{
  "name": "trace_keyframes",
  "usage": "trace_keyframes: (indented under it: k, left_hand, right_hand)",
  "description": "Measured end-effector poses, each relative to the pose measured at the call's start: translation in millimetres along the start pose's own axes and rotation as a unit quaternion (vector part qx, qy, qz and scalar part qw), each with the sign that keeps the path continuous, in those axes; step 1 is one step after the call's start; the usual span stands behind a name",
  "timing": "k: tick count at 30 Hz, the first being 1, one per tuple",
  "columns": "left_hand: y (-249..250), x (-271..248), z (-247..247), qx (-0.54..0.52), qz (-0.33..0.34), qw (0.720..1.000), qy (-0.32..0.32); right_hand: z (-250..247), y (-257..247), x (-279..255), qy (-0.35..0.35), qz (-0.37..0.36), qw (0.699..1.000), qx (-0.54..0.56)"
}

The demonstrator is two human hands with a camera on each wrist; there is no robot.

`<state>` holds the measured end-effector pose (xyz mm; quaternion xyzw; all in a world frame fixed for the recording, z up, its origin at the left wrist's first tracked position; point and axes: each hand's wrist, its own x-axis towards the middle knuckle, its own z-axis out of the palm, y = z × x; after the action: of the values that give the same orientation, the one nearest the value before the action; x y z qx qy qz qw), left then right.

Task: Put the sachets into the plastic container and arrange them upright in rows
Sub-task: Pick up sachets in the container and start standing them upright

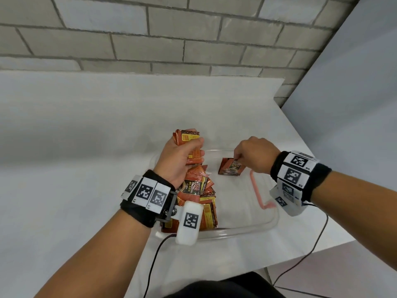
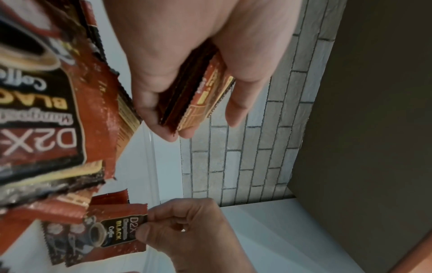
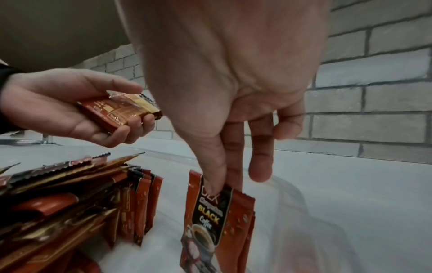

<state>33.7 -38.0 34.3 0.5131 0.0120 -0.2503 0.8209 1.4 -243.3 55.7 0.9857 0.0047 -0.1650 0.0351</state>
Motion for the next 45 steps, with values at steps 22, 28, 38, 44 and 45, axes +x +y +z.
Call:
trace_keyframes:
  k: [22, 28, 38, 44, 45]
  left_hand:
    - [1, 2, 1, 0.011, -0.027, 1.000, -0.005]
    - [-1, 2, 2, 0.011, -0.031, 0.999, -0.003]
    - [-1, 1, 1, 0.015, -0.036, 0.999, 0.000]
    - [-1, 2, 0, 0.015, -0.039, 0.999, 0.000]
    - [-1, 2, 0, 0.014, -0.039, 0.999, 0.000]
  right_hand:
    - [7, -17, 15, -0.033, -0.050, 0.984, -0.168]
    - [4, -20, 13, -0.033, -0.052, 0.981, -0.182]
    - [-2, -22, 5, -0.010, -0.055, 0.986, -0.157]
    - [7, -29, -4, -0.052, -0.045, 0.996, -0.049]
    - [10, -32, -7, -0.084, -0.053, 0.995, -0.032]
